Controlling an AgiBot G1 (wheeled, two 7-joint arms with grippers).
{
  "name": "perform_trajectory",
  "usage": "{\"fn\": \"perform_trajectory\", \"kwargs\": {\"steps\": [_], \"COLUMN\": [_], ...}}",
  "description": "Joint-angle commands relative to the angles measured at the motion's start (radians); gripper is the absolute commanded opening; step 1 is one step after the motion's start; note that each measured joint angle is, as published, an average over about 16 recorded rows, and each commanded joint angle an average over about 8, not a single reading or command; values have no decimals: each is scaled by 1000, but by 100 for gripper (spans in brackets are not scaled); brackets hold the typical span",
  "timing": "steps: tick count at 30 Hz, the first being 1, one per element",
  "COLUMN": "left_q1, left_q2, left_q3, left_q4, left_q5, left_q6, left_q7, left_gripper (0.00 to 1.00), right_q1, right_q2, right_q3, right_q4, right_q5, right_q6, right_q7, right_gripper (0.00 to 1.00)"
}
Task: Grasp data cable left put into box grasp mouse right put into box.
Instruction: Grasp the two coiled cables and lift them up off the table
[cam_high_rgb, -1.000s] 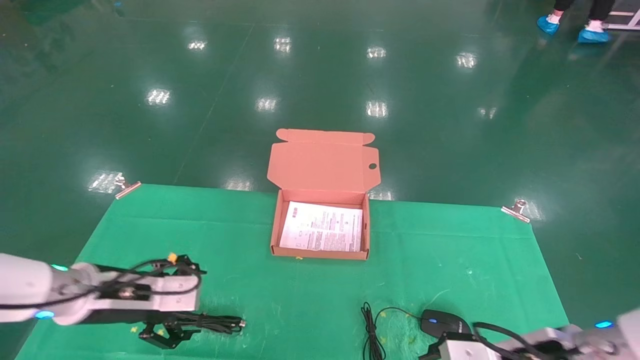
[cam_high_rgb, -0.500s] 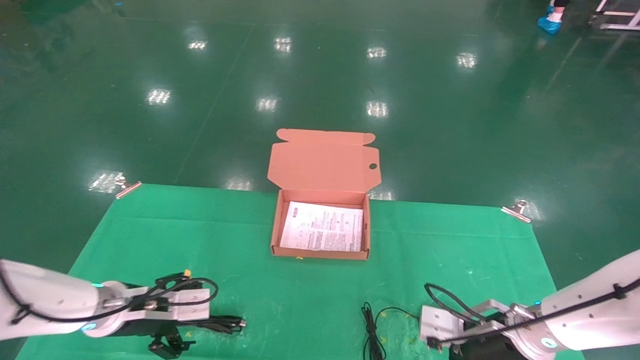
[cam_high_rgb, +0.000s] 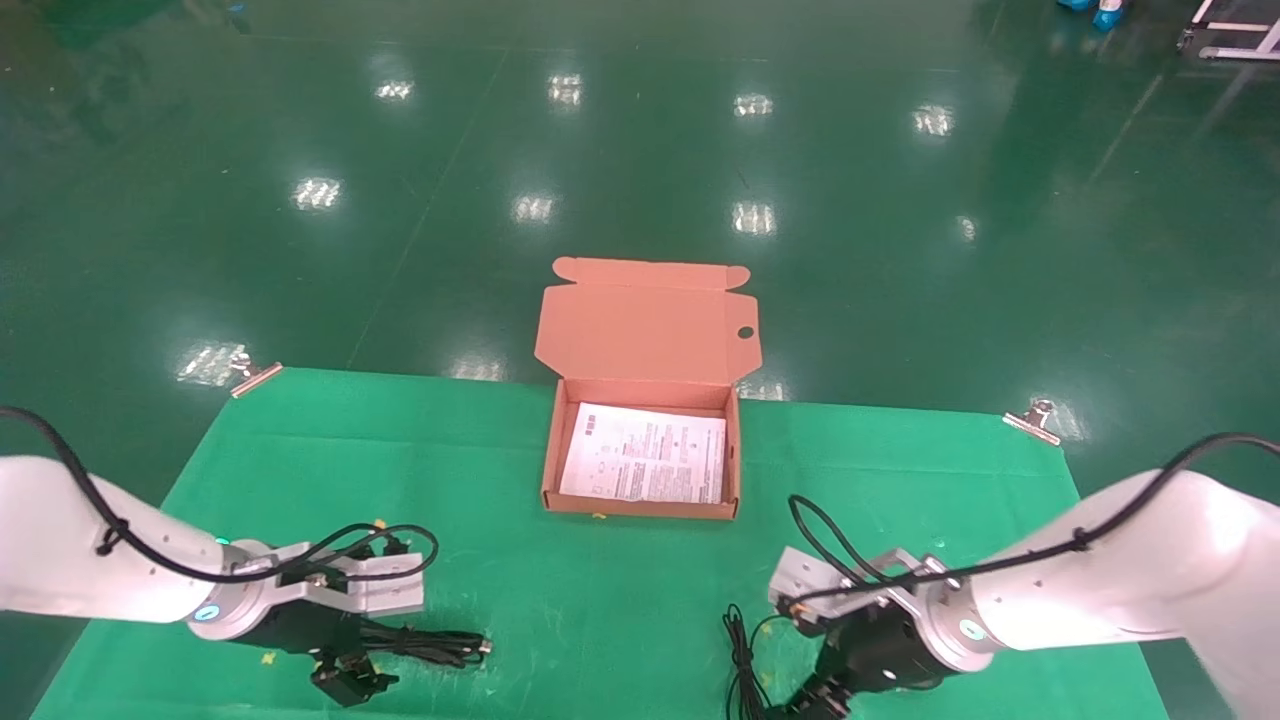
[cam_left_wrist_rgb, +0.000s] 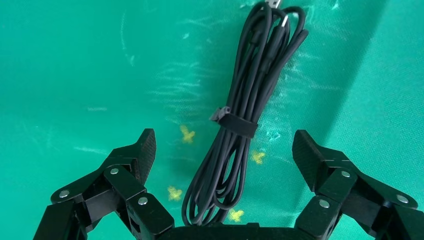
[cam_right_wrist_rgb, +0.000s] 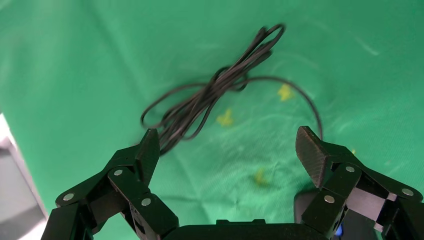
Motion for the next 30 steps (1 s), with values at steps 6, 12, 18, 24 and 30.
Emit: {"fn": "perform_trajectory", "kwargs": {"steps": [6,12,18,24,30], "left_q1": [-26,-42,-60,-67,-66], "left_q2": [28,41,52,57,55], "left_q3": [-3,-5,-7,-9,-9], "left_q4": [117,174,222,243,235], "left_q5": [-19,-28,-35,-38,-38], "left_q6": [-15,-21,-22,-23,-22], "left_q7": [77,117,138,146,143], "left_gripper": [100,100,45,0,0], "right_q1": [23,25,25,23,23], "right_q2": [-83,-127,-147,-152,-149], "right_q3": [-15,-31,-44,-47,-47], "right_q4": [-91,-110,-110,-106,-105], "right_q5": [-41,-77,-107,-116,-114], "right_q6": [57,91,104,111,109], "right_q7": [74,145,205,219,215], "right_gripper": [100,100,41,0,0]}}
